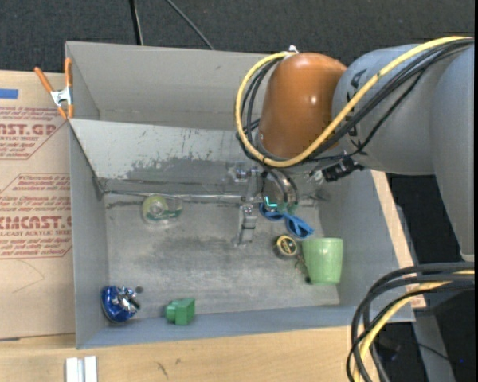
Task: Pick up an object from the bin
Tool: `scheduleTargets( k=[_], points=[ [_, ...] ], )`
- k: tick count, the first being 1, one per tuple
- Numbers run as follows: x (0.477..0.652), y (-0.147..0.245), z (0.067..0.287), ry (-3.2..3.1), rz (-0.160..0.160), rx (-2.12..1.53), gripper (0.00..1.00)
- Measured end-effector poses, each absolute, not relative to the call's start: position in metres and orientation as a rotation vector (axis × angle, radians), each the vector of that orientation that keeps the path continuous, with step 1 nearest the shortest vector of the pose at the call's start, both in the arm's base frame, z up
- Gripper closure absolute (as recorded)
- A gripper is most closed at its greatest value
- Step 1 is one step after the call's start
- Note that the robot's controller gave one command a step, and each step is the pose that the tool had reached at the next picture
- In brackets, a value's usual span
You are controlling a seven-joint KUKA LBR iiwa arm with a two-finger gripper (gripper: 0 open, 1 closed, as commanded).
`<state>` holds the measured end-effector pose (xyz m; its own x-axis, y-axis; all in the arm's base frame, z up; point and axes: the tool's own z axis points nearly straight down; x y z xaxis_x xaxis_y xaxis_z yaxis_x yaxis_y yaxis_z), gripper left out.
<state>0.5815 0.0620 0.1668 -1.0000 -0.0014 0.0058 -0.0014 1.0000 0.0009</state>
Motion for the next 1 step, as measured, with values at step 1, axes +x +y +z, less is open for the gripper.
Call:
scheduleTargets(
  k=[1],
  points=[
    [0.5864,0.1349,0.0700,-3.134,-0.003,0.196,0.00]
  ],
)
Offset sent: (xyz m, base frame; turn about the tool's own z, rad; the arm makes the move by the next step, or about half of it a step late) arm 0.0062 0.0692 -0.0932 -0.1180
